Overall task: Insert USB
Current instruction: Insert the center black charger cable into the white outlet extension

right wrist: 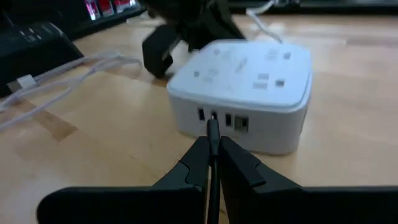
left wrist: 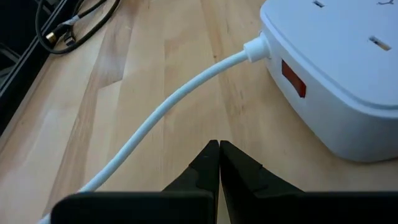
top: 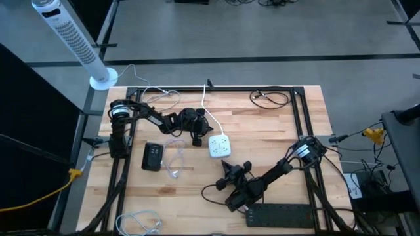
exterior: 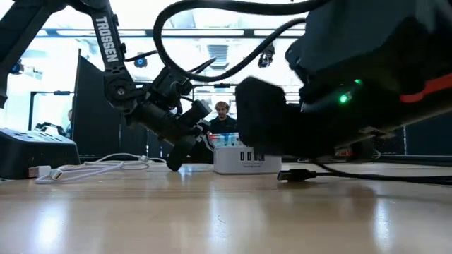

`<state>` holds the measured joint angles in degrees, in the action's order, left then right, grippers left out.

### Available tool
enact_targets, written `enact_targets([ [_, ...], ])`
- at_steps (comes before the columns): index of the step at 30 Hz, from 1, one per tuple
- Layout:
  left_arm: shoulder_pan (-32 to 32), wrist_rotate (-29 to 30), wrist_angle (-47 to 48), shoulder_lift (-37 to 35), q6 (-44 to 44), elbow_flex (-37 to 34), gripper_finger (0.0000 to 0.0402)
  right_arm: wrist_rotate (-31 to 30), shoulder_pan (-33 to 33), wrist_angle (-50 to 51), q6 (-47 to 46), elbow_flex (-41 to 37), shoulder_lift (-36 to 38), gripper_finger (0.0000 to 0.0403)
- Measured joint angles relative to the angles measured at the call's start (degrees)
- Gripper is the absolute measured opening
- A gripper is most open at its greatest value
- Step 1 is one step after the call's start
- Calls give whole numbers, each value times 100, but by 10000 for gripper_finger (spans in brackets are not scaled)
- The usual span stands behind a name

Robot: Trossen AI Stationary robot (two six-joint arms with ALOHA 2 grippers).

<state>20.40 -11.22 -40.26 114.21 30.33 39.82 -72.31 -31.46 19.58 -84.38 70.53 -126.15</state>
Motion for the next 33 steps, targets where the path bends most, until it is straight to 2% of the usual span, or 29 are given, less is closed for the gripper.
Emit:
enact_targets([
  [5,0,4,62,-2,-75,0,0,-109,-89,655,-643,74,-1,12],
  [10,2,-60,77,0,-198,-7,0,-72,-77,668,-852,78,-116,12],
  [33,-2,-181,36,22,-350,-90,0,-230,39,1021,-911,261,-337,12],
])
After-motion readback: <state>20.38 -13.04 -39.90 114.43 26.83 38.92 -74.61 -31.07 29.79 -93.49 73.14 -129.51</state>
